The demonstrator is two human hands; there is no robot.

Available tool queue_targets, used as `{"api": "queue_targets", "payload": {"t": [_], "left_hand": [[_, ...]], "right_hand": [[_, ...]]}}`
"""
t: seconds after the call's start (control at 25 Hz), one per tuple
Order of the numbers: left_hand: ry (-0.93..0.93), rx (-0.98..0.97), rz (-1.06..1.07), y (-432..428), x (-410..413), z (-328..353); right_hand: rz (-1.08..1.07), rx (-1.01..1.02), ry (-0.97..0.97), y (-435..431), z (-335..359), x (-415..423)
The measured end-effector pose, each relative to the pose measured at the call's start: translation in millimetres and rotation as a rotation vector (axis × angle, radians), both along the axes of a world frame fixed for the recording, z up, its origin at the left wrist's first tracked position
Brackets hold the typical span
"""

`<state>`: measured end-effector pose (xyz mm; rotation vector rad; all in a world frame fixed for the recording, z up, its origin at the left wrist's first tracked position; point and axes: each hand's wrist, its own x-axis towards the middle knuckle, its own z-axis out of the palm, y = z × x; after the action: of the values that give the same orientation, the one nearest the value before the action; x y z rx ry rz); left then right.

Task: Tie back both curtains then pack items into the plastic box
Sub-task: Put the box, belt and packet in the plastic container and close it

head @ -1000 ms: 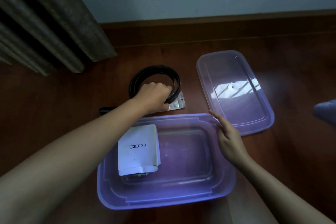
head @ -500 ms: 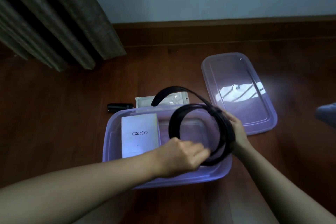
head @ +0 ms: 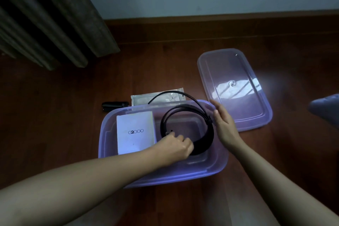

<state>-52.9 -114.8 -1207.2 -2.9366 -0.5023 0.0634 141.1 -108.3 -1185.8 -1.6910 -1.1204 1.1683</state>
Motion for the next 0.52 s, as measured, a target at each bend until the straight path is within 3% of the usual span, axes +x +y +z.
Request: {"api": "queue_targets", "payload": {"t": [0.12,0.2,0.28,0.32,0.4,0.44,0.52], "left_hand": [[-0.059,-0.100,-0.027,4.2,-3.3,9.9],[-0.310,-0.103,0.034,16.6,-5.0,31.6],[-0.538,-0.047,0.278,41.6,-2.0,55.3],[-0.538,-0.051,0.481,55.9,-3.6,64.2],[-0.319,-0.248,0.757,78.9,-12.2,75.2],[-0.223,-0.304,0.747,83.7,-16.3,76.5],[-0.243,-0.210,0.593,84.2,-19.9,79.6]], "right_hand": [[0.065,0.069,-0.141,-1.6,9.0,-4.4],[0.077,0.080,-0.187,-1.8,9.7,-4.1],[0.078,0.073,-0.170,-0.7,9.1,-3.6],[0.079,0.066,-0.168,-0.8,8.6,-3.9],[0.081,0.062,-0.166,-1.3,8.3,-3.9],[0.079,0.063,-0.160,-1.4,7.7,-3.5],[0.068,0.054,-0.142,-0.7,5.7,-2.9]]}}
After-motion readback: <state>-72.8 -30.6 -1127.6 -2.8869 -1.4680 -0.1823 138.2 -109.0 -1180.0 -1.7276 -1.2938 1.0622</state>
